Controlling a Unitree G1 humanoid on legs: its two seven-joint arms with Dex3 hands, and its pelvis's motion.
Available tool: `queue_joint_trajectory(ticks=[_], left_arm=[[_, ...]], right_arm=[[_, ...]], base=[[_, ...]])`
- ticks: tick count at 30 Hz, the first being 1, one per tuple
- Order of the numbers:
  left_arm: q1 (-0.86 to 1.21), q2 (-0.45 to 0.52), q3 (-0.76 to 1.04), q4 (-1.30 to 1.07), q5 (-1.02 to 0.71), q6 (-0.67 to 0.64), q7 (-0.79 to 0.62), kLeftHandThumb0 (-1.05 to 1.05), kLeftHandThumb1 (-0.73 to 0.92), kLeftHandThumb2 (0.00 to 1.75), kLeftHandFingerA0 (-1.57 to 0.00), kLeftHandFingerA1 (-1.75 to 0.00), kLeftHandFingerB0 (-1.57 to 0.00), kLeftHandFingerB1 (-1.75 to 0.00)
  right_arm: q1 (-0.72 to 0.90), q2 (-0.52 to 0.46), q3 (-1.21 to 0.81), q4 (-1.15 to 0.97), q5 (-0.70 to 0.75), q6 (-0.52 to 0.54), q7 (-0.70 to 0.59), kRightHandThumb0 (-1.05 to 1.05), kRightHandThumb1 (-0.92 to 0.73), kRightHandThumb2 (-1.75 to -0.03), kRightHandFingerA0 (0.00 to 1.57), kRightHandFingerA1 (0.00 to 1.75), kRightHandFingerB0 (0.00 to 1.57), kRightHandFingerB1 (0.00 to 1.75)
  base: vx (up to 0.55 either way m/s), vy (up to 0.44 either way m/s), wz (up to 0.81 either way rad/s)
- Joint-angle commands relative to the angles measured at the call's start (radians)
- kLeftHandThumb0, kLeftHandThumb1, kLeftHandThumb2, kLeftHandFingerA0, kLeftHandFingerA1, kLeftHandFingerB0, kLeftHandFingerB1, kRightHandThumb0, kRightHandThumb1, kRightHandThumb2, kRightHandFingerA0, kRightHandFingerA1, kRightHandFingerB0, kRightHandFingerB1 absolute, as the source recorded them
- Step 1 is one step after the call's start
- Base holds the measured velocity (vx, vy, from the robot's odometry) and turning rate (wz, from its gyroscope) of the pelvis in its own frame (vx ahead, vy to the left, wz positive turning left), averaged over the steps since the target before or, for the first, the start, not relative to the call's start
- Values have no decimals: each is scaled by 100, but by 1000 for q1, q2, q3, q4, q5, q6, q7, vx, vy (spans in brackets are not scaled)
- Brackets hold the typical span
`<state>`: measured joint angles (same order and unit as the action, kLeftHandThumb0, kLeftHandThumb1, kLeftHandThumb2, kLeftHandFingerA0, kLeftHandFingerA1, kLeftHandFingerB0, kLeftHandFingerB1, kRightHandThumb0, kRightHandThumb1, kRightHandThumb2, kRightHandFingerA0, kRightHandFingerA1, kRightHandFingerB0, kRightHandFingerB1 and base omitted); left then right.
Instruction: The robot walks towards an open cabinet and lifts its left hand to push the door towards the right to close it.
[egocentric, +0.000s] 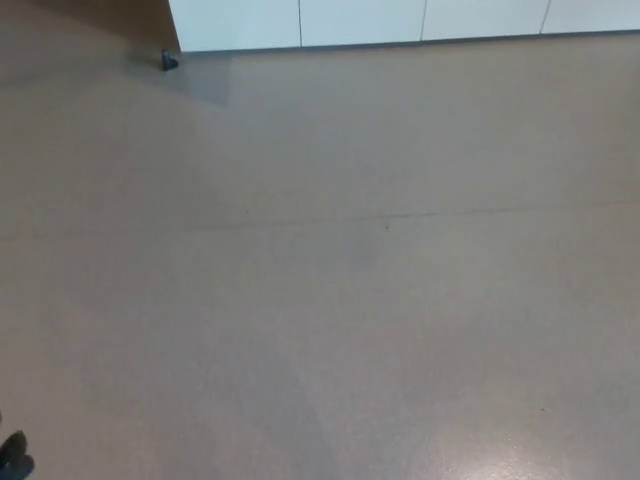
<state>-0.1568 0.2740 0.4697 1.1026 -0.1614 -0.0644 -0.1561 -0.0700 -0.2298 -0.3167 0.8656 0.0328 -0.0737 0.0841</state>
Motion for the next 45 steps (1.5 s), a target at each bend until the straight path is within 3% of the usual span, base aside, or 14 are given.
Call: queue_joint_trajectory(ticks=[1, 2, 3, 4, 12, 13, 14, 15, 20, 30, 45], left_arm=[[53, 18, 1, 16, -26, -80, -50, -25, 59, 58, -62, -47, -47, -39], [83, 16, -9, 16, -17, -88, -53, -32, 50, 76, -55, -56, -41, -49], [88, 16, -11, 15, -16, -89, -53, -32, 50, 76, -55, -56, -41, -49], [106, 17, -19, 19, -12, -91, -50, -24, 61, 58, -62, -47, -48, -38], [226, 11, -55, 17, -1, -116, -51, -23, 60, 58, -61, -43, -49, -38], [239, 14, -67, 21, 7, -132, -58, -34, 49, 76, -54, -57, -41, -49], [252, 17, -80, 26, 17, -150, -65, -34, 49, 76, -54, -57, -41, -49], [269, 16, -90, 19, 23, -159, -61, -27, 60, 58, -60, -55, -46, -38], [293, 20, -119, 32, 30, -180, -44, -32, 60, 57, -62, -50, -48, -38], [303, 31, -142, 52, 29, -198, -54, -29, 61, 58, -62, -53, -49, -40], [307, 37, -157, 69, 30, -209, -74, -33, 60, 58, -64, -56, -48, -40]], right_arm=[[84, -6, 11, 4, 17, -66, 30, -47, -71, -61, 55, 42, 35, 33], [124, -2, 13, -4, 19, -73, 35, -46, -70, -60, 57, 42, 34, 33], [131, -2, 14, -7, 21, -74, 36, -46, -70, -60, 57, 42, 34, 33], [162, 3, 14, -20, 29, -79, 46, -46, -71, -61, 55, 42, 34, 33], [329, 9, 31, -78, 30, -100, 66, -43, -74, -61, 51, 41, 31, 32], [340, 9, 32, -65, 28, -113, 64, -47, -70, -60, 50, 41, 32, 33], [349, 8, 33, -49, 25, -129, 61, -47, -70, -60, 50, 41, 32, 33], [367, 9, 35, -47, 22, -139, 58, -46, -71, -62, 48, 41, 32, 33], [409, 11, 36, -46, 29, -161, 70, -47, -71, -61, 47, 41, 33, 34], [391, -1, 51, 31, 17, -194, 64, -47, -73, -62, 48, 41, 32, 33], [386, -5, 55, 39, 28, -188, 71, -44, -73, -61, 50, 41, 32, 33]], base=[[166, 102, -11], [176, 111, -13], [201, 117, 111], [189, 116, -57], [234, 79, 5], [253, -62, 12], [238, -61, 12], [232, -109, 15], [279, -212, -1], [292, -136, 12], [351, 122, -8]])
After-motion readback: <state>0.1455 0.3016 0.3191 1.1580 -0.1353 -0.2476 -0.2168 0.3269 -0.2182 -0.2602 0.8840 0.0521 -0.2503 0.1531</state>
